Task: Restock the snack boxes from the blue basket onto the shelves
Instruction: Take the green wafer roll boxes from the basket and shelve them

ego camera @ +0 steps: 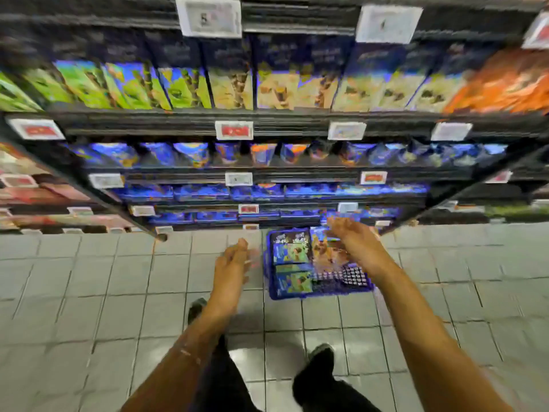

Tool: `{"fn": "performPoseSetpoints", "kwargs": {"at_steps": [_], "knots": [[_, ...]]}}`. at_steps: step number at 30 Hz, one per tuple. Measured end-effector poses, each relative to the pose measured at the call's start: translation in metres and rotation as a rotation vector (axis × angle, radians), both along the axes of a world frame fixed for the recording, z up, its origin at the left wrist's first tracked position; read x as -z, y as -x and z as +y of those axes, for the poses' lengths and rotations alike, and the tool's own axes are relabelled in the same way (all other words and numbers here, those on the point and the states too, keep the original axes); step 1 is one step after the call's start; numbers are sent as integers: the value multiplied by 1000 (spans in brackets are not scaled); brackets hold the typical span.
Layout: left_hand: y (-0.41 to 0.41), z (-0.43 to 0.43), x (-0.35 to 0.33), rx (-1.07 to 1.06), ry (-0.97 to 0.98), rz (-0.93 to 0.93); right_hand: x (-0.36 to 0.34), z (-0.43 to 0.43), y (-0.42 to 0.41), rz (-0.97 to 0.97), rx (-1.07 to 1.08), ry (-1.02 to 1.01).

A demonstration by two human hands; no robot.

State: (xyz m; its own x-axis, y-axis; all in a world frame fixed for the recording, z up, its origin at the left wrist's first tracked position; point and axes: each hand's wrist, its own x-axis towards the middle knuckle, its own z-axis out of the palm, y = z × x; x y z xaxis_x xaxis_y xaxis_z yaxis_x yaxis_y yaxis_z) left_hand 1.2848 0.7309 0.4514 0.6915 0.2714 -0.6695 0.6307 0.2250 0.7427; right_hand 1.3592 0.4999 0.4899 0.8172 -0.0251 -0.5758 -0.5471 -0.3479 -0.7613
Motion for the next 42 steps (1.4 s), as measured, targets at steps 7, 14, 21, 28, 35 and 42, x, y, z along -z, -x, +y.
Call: {"fn": "performPoseSetpoints", "kwargs": {"at_steps": [7,14,21,28,35,42], "knots": [[8,-67,82,24,-23,118,119,-45,20,95,-79,82],[-38,-83,269,-8,22,127,330,-25,-26,58,-111,84],[-94,-68,441,-120,72,49,525,-15,-87,-153,-395,319],[-129,-76,502,-107,3,-100,597,-27,-103,-453,-706,575],[-115,-90,495,-240,-72,-139,568,-38,-105,-521,-588,334],[-117,-112,485,-99,8,-307,543,-38,-95,-547,-145,-213]]}}
